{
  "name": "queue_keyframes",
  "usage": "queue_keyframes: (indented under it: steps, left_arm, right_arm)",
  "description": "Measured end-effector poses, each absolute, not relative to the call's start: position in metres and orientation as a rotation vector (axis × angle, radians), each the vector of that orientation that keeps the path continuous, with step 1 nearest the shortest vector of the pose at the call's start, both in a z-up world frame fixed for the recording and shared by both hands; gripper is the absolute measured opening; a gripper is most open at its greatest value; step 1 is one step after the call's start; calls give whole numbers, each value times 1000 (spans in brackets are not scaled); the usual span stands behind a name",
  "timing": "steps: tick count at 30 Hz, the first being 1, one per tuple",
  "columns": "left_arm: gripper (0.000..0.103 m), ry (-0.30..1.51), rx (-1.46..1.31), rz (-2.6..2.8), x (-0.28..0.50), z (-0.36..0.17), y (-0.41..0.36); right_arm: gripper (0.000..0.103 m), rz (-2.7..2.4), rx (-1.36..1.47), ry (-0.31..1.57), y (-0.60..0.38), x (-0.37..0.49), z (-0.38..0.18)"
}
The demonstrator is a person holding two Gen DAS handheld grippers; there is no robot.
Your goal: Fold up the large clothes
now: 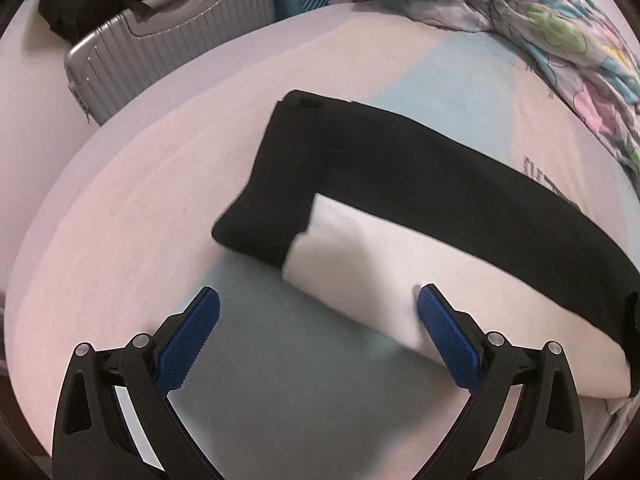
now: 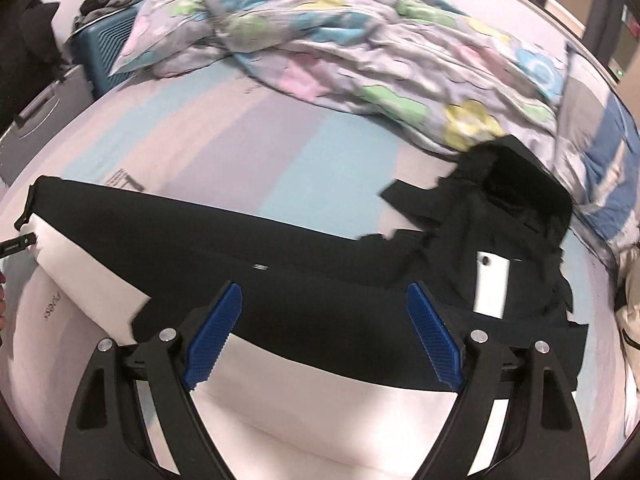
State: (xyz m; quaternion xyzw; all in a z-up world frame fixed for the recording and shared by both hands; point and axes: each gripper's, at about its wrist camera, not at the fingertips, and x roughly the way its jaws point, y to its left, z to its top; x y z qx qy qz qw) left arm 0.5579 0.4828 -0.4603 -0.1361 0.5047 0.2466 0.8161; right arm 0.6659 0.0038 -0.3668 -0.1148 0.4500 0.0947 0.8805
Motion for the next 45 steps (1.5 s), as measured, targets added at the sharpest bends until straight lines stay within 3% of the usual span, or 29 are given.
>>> queue_keyframes:
  steps: [16,23,27,29,31,33,35,38,45]
  left_arm:
    - [98,1120,-272,526,577,-473,493]
    - [72,1088,-205,495,582,-469,471]
    - [67,1076,-211,492,581,-469,467]
    - [62,1074,-207,484,578,-467,467]
    - [53,1075,-201,478,577,-465,467]
    - [33,1074,-200,466,580,-464,467]
    - [20,1075,-170,448,579,-461,460]
    - [14,1066,-112,447,585,-458,446]
    - [12,979,-77,400,597,-425,408]
  right_arm:
    - [81,183,-219,967,8,656,-374]
    - [82,134,-142,934,-16,652,-377]
    - [82,182,-199,1031,-13,659,-385]
    - [92,182,-174,1050,-17,658,-388]
    - [96,183,-151,1061,-20,657,-389]
    - [96,183,-150,1045,-22,655,-389]
    - [96,147,-163,1047,-24,657,-391]
    - [96,128,-161,1041,-31,657,-394]
    - [96,39,-108,1057,-71,667,-400]
